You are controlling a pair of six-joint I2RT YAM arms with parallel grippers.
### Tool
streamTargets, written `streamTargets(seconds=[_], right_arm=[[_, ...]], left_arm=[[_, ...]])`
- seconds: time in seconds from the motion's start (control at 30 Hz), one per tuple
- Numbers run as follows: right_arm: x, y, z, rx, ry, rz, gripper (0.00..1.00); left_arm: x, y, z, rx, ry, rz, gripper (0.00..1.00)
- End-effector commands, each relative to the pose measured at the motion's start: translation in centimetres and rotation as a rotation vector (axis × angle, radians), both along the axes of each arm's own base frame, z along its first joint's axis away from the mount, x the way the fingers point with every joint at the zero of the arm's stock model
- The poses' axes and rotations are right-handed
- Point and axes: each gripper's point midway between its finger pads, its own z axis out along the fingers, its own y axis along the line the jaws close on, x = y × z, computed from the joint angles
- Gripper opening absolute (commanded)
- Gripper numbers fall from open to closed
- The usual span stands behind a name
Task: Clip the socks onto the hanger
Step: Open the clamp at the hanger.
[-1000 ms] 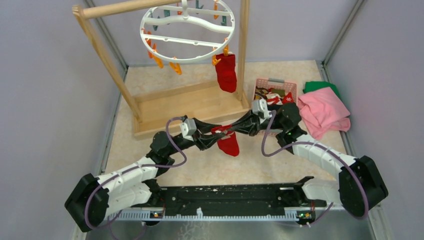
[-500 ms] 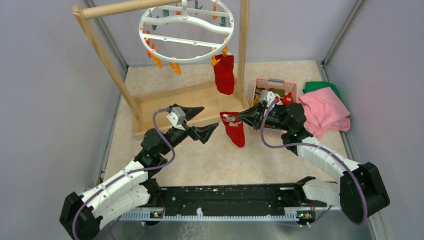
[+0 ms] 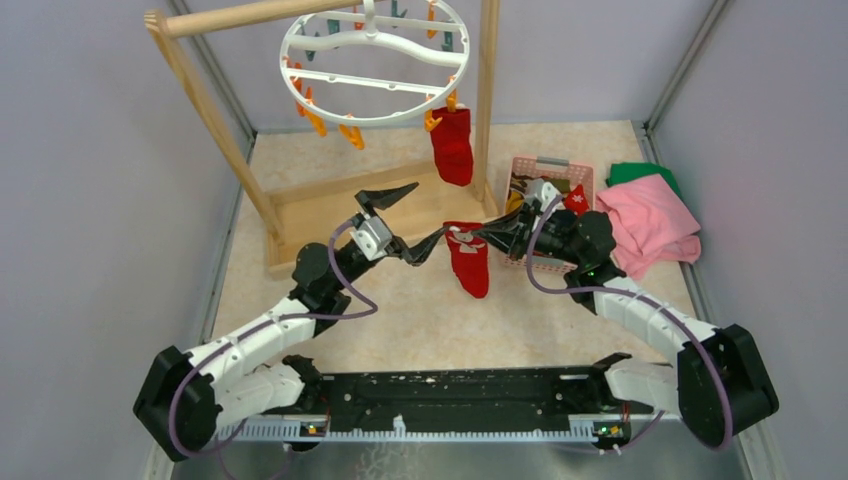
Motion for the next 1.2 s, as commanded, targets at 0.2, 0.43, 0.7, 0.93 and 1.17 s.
streamTargets(seconds=[0.2,0.43,0.7,0.93,1.17], right_arm=[[-0.2,-0.4,1.8,0.047,-0.060,-0.013,0.00],[-0.2,-0.5,1.8,0.046,-0.063,-0.016,0.00],[-0.3,-0.5,1.8,0.047,-0.066,-0.012,0.00],[-0.4,-0.5,1.9,0.047,-0.067,-0.010,0.00],[-0.3,-0.5,1.8,0.048,-0.068,-0.012,0.00]], left_arm=[[3.5,1.0,6.6,-0.167,-0.222,0.141,0.95],[5.7,1.5,8.5,-0.239,-0.222,0.186,0.90],[8.2,0.7,8.6,-0.205,-0.230,0.190,0.88],[9.9,0.8,9.2,-0.232,-0.216,0.216,0.79],[10.8,0.8,9.5,-0.259,-0.202,0.232,0.76]])
